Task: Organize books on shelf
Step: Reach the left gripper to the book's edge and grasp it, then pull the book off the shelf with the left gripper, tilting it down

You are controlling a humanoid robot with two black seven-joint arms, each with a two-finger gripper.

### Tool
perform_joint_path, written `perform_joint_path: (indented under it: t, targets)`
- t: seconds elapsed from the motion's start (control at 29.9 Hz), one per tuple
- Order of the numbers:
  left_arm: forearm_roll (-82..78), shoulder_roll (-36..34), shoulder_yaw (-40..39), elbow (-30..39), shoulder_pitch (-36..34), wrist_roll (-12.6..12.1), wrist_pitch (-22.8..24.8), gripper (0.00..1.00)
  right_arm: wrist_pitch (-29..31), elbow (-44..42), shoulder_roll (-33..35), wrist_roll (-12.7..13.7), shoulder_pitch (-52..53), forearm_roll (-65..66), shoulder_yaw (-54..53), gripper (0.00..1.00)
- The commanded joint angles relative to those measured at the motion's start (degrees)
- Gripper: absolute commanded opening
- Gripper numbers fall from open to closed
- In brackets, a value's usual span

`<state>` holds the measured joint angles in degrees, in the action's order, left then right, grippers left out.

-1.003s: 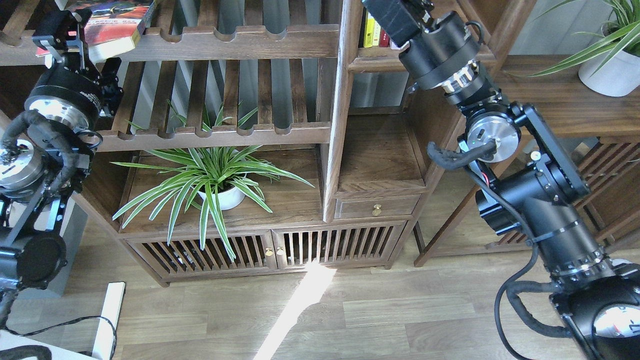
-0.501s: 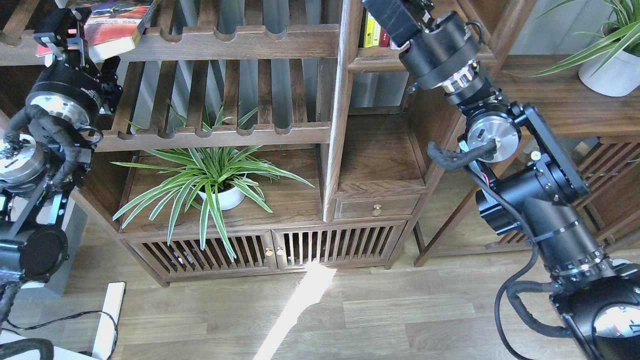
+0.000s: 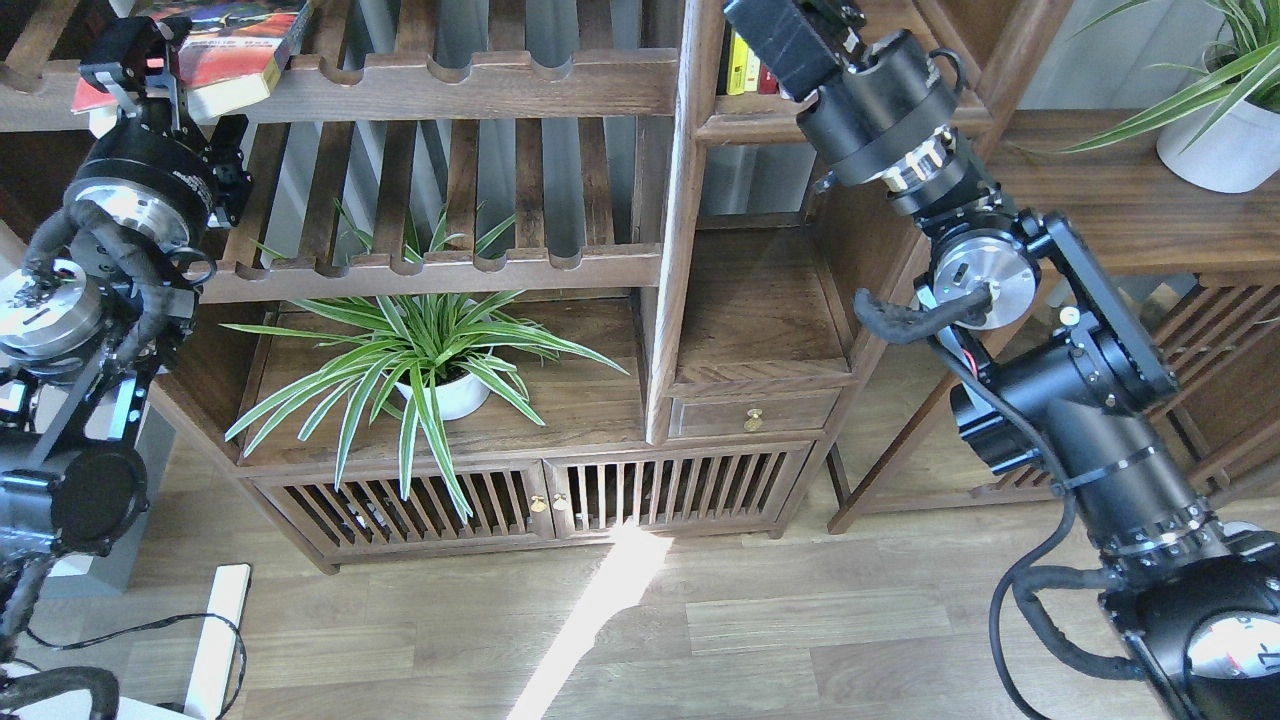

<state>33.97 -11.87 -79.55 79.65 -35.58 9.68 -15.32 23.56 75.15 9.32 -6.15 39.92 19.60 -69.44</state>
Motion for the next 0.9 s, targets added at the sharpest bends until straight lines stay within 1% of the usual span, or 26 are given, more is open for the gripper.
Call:
perform_joint_path:
  t: [0.0,0.33,0.47,0.57,0.67,0.74,0.8,0.87]
  targets:
    - [-0.3,0.0,0.1,-0.8,-0.5,0.0,0.2,0.88,0.0,0.0,0.0,0.0,-0.1,0.0,0.0,1.00]
    - [-0.4,0.0,0.1,-2.7,-1.4,0.0,0.3,0.88,0.0,0.0,-0.4,0.0,0.0,0.0,-0.1,1.00]
    - [-0.4,0.0,0.1,-2.8,-1.4,0.1,0.3,0.87,0.0,0.0,-0.4,0.0,-0.1,0.0,-0.1,1.00]
    - [-0.4,-0.1,0.1,-2.8,-1.4,0.1,0.4,0.83,0.0,0.0,-0.4,0.0,-0.1,0.0,0.0,1.00]
    - [-0.4,-0.3,0.1,-2.8,-1.3,0.1,1.5,0.76,0.0,0.0,-0.4,0.0,-0.1,0.0,0.0,1.00]
    - [-0.5,-0.3,0.1,-2.8,-1.3,0.3,2.7,0.70,0.0,0.0,-0.4,0.0,0.0,0.0,0.0,1.00]
    - [-0.5,-0.3,0.1,-2.8,-1.2,0.3,3.4,0.61,0.0,-0.1,-0.4,0.0,-0.1,0.0,0.0,1.00]
    - [-0.5,-0.3,0.0,-2.8,-1.2,0.3,3.6,0.57,0.0,0.0,-0.4,0.0,-0.1,0.0,0.0,1.00]
